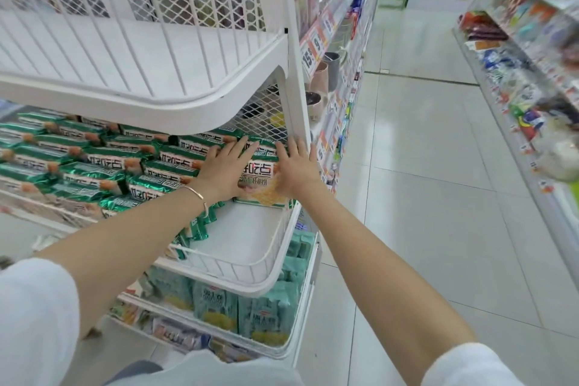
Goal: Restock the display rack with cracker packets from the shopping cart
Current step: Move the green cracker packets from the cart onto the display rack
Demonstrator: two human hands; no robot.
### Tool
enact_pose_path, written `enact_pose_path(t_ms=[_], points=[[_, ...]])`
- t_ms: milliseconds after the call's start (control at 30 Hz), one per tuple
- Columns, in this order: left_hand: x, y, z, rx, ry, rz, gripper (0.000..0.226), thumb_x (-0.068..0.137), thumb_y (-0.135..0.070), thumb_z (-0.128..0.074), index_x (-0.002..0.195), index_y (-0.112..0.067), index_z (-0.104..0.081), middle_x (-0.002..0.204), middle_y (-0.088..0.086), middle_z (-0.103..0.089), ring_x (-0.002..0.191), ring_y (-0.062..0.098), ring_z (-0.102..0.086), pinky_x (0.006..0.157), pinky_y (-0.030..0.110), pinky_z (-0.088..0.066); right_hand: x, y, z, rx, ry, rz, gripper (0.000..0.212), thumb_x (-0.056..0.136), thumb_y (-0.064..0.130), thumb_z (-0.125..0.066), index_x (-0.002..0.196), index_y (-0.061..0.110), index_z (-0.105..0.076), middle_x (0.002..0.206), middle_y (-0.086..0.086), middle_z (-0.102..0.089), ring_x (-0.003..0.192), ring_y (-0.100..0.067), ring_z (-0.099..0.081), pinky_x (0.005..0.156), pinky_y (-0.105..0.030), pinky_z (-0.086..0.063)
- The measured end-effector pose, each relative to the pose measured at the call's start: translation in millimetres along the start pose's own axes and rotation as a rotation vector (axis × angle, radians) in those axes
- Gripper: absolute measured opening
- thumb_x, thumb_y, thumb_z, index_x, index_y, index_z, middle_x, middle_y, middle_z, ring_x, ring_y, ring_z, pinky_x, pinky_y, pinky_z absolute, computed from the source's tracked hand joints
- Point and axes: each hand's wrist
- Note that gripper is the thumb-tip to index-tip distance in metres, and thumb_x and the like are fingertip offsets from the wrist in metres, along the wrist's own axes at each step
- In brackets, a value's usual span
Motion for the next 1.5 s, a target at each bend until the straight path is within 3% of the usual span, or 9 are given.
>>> enact_pose_path(t_ms=[167, 367, 467, 633, 800, 967, 1200, 1367, 1500], points=[[3, -6, 0, 0.017, -0.015, 0.043, 0.124, 0.075, -0.059, -0.076, 0.16, -0.022, 0.005, 0.169, 0.007, -0.004, 0.153, 0.026, -0.016, 0.121, 0.052, -0.019, -14, 13, -5, -0.061, -0.121, -0.049, 0.089, 0.086, 0.021, -0.065, 0.156, 0.009, -0.011, 0.16, -0.019, -0.019, 0.15, -0.035, -0.013, 0.123, -0.049, -0.008], [13, -7, -3, 0.113, -0.046, 0.091, 0.138, 0.065, -0.064, -0.082, 0.159, -0.013, 0.005, 0.167, 0.01, -0.013, 0.151, 0.026, -0.024, 0.119, 0.048, -0.023, -5, 16, -7, -0.077, -0.05, -0.057, 0.083, 0.094, 0.02, -0.056, 0.157, 0.001, -0.004, 0.163, -0.022, -0.008, 0.152, -0.038, -0.004, 0.125, -0.047, -0.009], [16, 0, -9, 0.111, -0.067, 0.104, 0.14, 0.061, -0.067, -0.083, 0.159, -0.015, 0.003, 0.168, 0.009, -0.006, 0.153, 0.027, -0.018, 0.119, 0.051, -0.025, 1, 5, -2, -0.002, 0.009, 0.022, 0.086, 0.093, 0.011, -0.058, 0.158, 0.003, -0.001, 0.165, -0.019, -0.005, 0.153, -0.036, 0.001, 0.125, -0.043, -0.006], [18, 3, -9, 0.08, 0.003, 0.059, 0.129, 0.071, -0.067, -0.077, 0.16, -0.019, 0.004, 0.169, 0.002, 0.005, 0.156, 0.024, -0.006, 0.122, 0.054, -0.016, -7, 16, -8, -0.157, -0.035, 0.032, 0.088, 0.096, 0.023, -0.054, 0.159, 0.015, 0.008, 0.166, -0.016, 0.011, 0.152, -0.035, 0.012, 0.123, -0.053, 0.002], [20, -4, -7, 0.028, 0.037, 0.107, 0.123, 0.077, -0.05, -0.081, 0.16, -0.021, 0.006, 0.169, 0.002, 0.008, 0.156, 0.025, -0.003, 0.124, 0.055, -0.014, -8, 22, -12, -0.057, 0.049, -0.033, 0.09, 0.095, 0.01, -0.049, 0.158, 0.026, 0.013, 0.166, -0.008, 0.015, 0.152, -0.031, 0.017, 0.122, -0.056, -0.002], [-3, 5, 7, -0.113, 0.096, 0.07, 0.11, 0.088, -0.061, -0.063, 0.161, -0.02, 0.008, 0.168, 0.006, 0.011, 0.156, 0.024, 0.001, 0.125, 0.051, -0.01, -7, 23, -6, -0.048, 0.103, -0.051, 0.088, 0.098, 0.02, -0.051, 0.158, 0.028, 0.013, 0.166, -0.006, 0.017, 0.151, -0.03, 0.019, 0.12, -0.061, 0.004], [-75, 56, 18, -0.217, -0.069, 0.168, 0.067, 0.103, -0.049, -0.038, 0.159, -0.017, -0.02, 0.167, 0.007, -0.017, 0.153, 0.028, -0.02, 0.123, 0.052, -0.021, -46, 70, 13, 0.15, -0.088, -0.071, 0.07, 0.096, 0.03, -0.054, 0.156, 0.016, -0.022, 0.166, -0.017, -0.001, 0.154, -0.033, 0.002, 0.124, -0.052, 0.003], [-137, 126, 8, -0.235, -0.078, 0.29, 0.061, 0.103, -0.048, -0.04, 0.154, -0.015, -0.033, 0.161, 0.009, -0.032, 0.146, 0.029, -0.035, 0.119, 0.051, -0.029, -74, 131, 14, 0.176, 0.02, 0.002, 0.072, 0.095, 0.041, -0.052, 0.155, 0.015, -0.024, 0.165, -0.018, -0.006, 0.152, -0.035, -0.007, 0.123, -0.052, -0.005], [-196, 184, -15, -0.274, -0.012, 0.447, 0.064, 0.102, -0.051, -0.037, 0.155, -0.016, -0.03, 0.163, 0.01, -0.028, 0.147, 0.03, -0.032, 0.119, 0.054, -0.028, -83, 193, 20, 0.193, -0.025, 0.124, 0.067, 0.093, 0.04, -0.057, 0.152, 0.015, -0.036, 0.163, -0.015, -0.019, 0.15, -0.034, -0.019, 0.122, -0.048, -0.007]])
Point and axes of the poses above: each hand's wrist, its own x-axis towards the middle knuckle, its own z-axis out of the back of the hand, y = z × x
